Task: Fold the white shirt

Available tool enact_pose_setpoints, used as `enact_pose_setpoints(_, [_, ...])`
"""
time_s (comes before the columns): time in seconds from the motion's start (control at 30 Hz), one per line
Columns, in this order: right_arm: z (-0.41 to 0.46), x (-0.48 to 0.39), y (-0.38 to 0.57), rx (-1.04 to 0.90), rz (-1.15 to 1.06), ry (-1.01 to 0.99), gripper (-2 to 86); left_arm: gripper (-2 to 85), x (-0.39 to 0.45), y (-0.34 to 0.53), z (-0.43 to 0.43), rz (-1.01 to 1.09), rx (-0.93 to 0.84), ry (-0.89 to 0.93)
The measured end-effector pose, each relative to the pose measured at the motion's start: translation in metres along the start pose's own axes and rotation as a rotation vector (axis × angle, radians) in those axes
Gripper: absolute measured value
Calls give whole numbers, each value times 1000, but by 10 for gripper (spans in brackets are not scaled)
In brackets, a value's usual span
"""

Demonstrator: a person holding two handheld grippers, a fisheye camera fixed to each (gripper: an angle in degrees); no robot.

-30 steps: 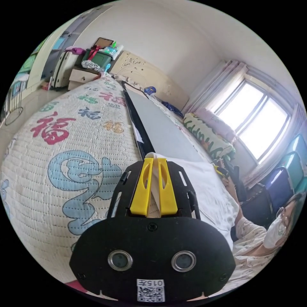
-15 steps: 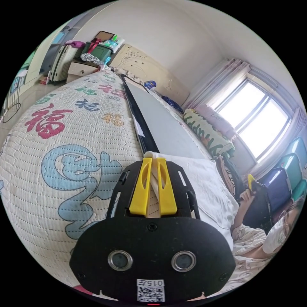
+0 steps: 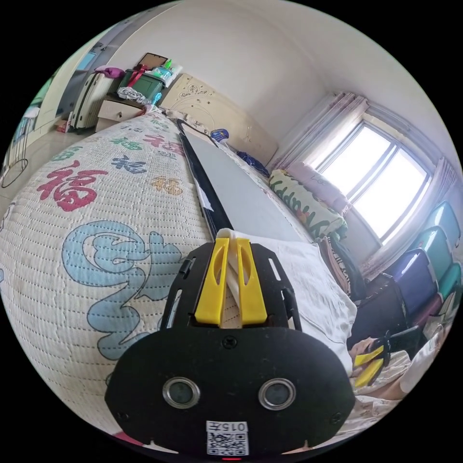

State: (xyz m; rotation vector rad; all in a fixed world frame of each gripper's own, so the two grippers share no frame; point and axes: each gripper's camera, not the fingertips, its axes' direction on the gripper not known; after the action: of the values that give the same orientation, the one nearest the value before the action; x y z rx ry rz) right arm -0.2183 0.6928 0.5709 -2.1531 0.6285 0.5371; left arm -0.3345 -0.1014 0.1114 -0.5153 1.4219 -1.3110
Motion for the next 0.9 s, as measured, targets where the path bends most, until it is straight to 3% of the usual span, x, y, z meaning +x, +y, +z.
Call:
enact_pose_setpoints(0.17, [68, -17, -40, -54, 64, -39, 23, 8, -32, 13, 4, -17, -6, 16])
enact_pose_setpoints(0.43, [128, -29, -93, -104, 60, -156, -1, 10, -81, 41, 22, -65, -59, -35])
enact_pose_setpoints(0.53, [120, -33, -113, -61, 49, -76, 19, 17, -98, 60, 22, -53, -39, -23])
enact_pose_setpoints(0.63, [68, -10, -114, 66, 95, -53, 48, 34, -112, 95, -2, -18, 97, 27])
enact_pose_setpoints(0.73, [13, 20, -100, 145, 130, -12, 53, 52, -105, 149, -48, 73, 247, 107])
enact_pose_setpoints(0.83, [-7, 36, -94, 121, 130, 23, 53, 72, -63, 227, -78, 306, 242, 191])
enact_pose_setpoints(0.9, [-5, 40, -99, 98, 114, 32, 61, 73, -34, 283, -83, 433, 239, 145])
